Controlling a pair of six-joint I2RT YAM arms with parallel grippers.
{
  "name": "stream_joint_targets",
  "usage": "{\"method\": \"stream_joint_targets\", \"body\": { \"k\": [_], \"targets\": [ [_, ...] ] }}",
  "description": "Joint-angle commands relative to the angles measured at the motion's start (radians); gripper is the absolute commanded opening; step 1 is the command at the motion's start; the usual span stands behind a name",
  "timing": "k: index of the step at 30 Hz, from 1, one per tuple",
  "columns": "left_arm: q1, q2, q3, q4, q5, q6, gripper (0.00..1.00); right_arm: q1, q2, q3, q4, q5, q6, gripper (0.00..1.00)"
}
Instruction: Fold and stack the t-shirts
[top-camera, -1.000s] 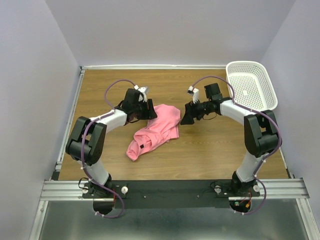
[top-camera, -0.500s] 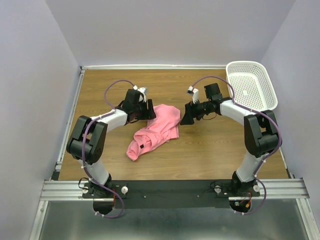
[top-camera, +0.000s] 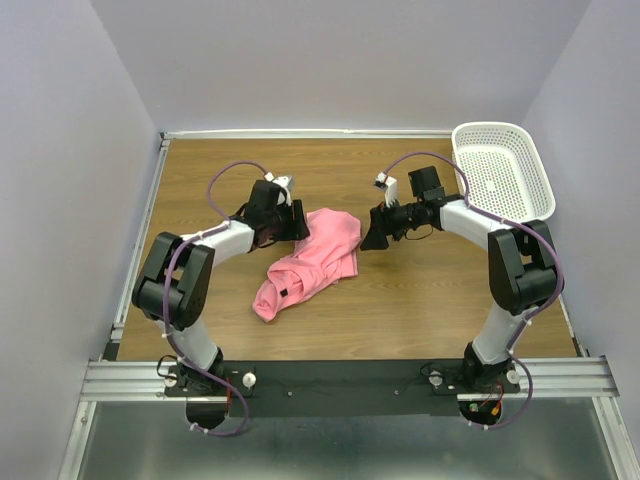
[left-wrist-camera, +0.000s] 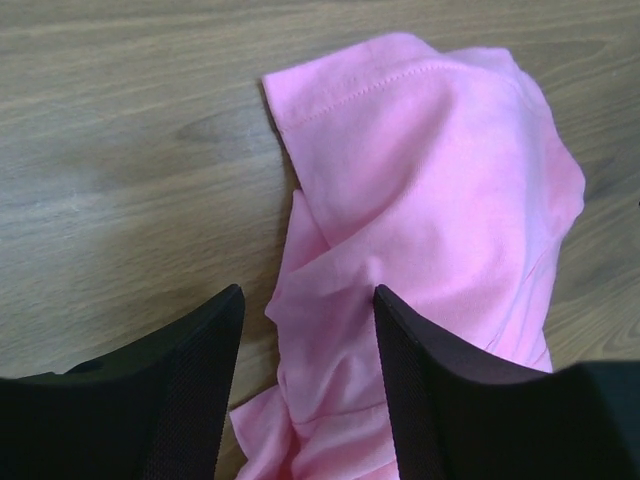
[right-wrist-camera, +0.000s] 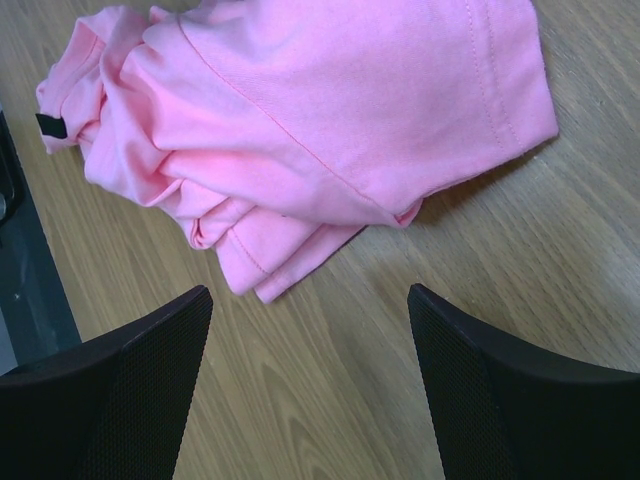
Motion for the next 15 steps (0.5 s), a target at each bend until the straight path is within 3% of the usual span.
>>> {"method": "stream_joint_targets", "body": {
  "k": [1, 2, 5, 8, 10, 15],
  "targets": [
    [0.000, 0.019, -0.033, 0.050, 0.106, 0.007, 0.58, -0.010, -0.010, -0.007, -0.016, -0.026, -0.019, 0.86],
    [-0.001, 0.022, -0.039, 0.068, 0.124, 0.006, 0.56, -0.010, -0.008, -0.007, -0.019, -0.028, -0.019, 0.86],
    [-0.001, 0.031, -0.035, 0.081, 0.155, 0.006, 0.28, -0.010, -0.010, -0.005, -0.019, -0.028, -0.020, 0.86],
    [-0.001, 0.038, -0.024, 0.082, 0.169, 0.012, 0.15, -0.010, -0.013, -0.005, -0.021, -0.025, -0.023, 0.86],
    [-0.001, 0.022, -0.013, 0.084, 0.170, 0.015, 0.00, -0.013, -0.014, -0.005, -0.022, -0.028, -0.025, 0.86],
    [-0.003, -0.143, 0.022, 0.052, 0.086, 0.027, 0.00, -0.018, -0.025, -0.007, -0.024, -0.026, -0.029, 0.86]
  ]
}}
